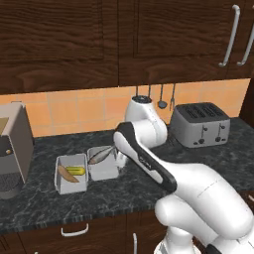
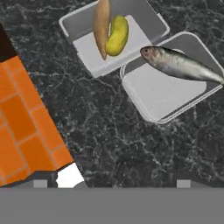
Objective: Take the meat container that has the fish and place it on the second highest rack of the freezer. Then take the vegetable container that has the sweet potato and cucumber and place it on the highest rack of the freezer.
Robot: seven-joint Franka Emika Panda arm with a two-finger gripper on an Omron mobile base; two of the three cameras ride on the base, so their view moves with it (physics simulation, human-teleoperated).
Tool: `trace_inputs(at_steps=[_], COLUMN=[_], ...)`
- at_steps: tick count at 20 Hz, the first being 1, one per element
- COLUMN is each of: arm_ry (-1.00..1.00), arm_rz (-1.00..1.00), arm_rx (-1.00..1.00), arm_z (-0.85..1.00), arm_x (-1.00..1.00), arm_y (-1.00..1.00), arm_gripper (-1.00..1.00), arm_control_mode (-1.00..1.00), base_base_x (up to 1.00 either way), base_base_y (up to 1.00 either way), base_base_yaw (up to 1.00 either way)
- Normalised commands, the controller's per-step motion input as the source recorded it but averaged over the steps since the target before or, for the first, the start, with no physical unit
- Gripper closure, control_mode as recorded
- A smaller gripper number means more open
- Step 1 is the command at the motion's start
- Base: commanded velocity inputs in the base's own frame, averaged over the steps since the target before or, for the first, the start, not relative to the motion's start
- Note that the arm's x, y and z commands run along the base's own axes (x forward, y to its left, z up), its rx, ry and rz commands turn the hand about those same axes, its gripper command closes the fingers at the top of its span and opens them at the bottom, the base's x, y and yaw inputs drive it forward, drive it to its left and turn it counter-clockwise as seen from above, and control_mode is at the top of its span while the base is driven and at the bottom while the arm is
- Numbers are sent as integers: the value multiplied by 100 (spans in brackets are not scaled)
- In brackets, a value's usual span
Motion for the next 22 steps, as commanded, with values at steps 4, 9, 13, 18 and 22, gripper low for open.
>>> trace_inputs(at_steps=[4,9,13,18,22], arm_ry=[32,29,20,3,-13], arm_rz=[17,7,4,4,3], arm_rx=[-19,-24,-10,-8,-1], arm_z=[-89,-73,-48,-24,-24], arm_x=[100,92,62,2,-19], arm_y=[51,31,34,35,1], arm_gripper=[-100,-100,-100,-100,-100], arm_control_mode=[-100,-100,-100,-100,-100], base_base_x=[0,0,0,0,0], base_base_y=[0,0,0,0,0], base_base_yaw=[0,0,0,0,0])
